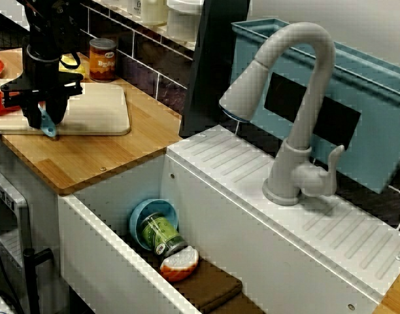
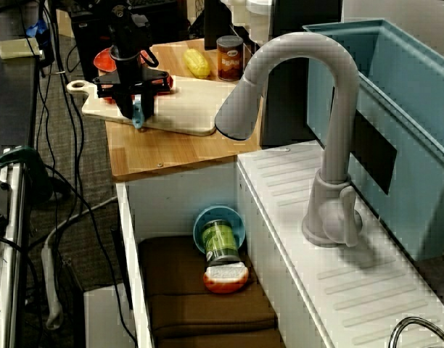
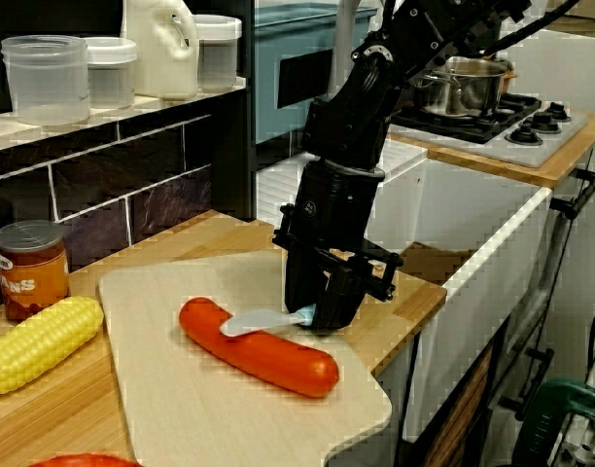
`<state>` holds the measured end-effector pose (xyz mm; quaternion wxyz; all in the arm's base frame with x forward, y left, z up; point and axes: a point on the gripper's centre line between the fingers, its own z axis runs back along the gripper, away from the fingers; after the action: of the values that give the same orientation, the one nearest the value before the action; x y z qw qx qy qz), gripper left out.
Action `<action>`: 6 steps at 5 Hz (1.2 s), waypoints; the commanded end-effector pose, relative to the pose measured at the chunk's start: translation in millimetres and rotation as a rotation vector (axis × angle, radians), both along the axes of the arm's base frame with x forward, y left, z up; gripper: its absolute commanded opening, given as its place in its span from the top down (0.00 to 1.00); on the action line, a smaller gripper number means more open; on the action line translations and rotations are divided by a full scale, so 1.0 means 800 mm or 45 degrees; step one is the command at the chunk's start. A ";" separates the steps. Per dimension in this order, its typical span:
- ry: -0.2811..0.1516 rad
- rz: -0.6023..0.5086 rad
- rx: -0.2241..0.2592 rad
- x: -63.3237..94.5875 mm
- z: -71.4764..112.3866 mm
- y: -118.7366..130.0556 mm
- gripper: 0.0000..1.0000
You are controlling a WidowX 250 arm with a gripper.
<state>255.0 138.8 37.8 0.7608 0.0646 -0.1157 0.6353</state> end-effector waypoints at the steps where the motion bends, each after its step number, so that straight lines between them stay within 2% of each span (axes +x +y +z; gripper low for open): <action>1: -0.021 0.006 0.016 -0.008 0.007 0.001 1.00; 3: -0.019 0.013 0.015 -0.001 0.007 0.002 1.00; 4: -0.019 0.008 0.019 -0.001 0.007 0.002 0.00; 6: -0.018 0.006 0.025 -0.002 0.005 0.002 0.00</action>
<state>262.6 141.0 35.4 0.7588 0.0689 -0.1181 0.6368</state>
